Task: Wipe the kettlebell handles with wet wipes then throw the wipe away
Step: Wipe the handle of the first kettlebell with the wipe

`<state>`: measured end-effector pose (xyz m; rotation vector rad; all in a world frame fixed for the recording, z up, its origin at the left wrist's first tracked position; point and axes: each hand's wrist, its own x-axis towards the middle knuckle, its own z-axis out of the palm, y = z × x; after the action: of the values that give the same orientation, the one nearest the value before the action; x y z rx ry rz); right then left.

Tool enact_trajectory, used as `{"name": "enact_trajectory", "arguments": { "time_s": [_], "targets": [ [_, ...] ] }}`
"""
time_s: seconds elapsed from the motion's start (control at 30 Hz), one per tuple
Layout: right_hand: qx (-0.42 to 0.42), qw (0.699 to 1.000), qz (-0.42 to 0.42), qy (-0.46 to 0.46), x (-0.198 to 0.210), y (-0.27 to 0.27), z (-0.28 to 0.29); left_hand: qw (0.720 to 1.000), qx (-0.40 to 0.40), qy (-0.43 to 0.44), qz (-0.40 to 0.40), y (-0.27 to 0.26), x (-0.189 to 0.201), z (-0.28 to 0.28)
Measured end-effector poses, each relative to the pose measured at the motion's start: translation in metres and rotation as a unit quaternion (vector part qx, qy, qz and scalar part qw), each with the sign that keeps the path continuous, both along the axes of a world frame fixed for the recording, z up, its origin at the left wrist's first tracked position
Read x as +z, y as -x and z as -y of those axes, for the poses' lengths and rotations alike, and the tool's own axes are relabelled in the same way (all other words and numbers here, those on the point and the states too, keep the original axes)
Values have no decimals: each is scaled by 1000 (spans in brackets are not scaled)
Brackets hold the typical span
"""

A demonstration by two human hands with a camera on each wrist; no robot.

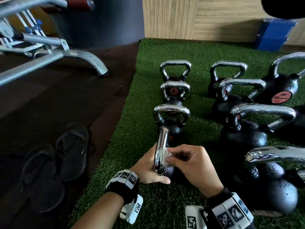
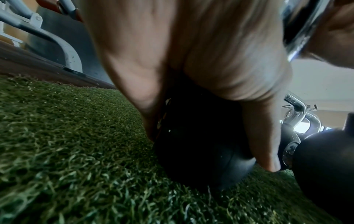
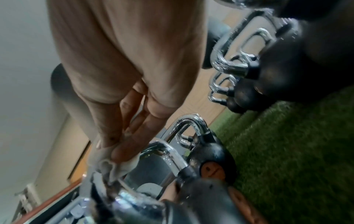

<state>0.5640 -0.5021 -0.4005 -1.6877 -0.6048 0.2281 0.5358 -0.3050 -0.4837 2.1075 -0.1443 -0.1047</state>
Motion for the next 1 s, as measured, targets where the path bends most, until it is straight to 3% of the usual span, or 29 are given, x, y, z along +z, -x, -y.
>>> {"name": "enact_trajectory", "arguments": {
  "time_s": [0.13, 0.37, 0.5, 0.77, 0.9, 1.0],
  "targets": [
    [10, 997, -67, -28, -6, 23, -1, 999, 5, 11, -33, 4, -3, -1],
    [-24, 997, -73, 0, -25, 39, 2, 1000, 14, -15, -8, 5, 0, 1],
    [-44, 995, -63, 59, -41, 36, 0, 999, 0, -46, -10, 4, 5, 2],
    [117, 975, 11, 186, -29, -6, 0, 998, -2, -58, 4, 9, 9, 3],
    [202, 965, -41, 162, -14, -16, -3, 1000, 2, -17, 25, 11, 10, 3],
    [251, 952, -12, 176, -4, -21, -7, 1000, 0, 22, 10, 11, 13, 5]
  ]
}}
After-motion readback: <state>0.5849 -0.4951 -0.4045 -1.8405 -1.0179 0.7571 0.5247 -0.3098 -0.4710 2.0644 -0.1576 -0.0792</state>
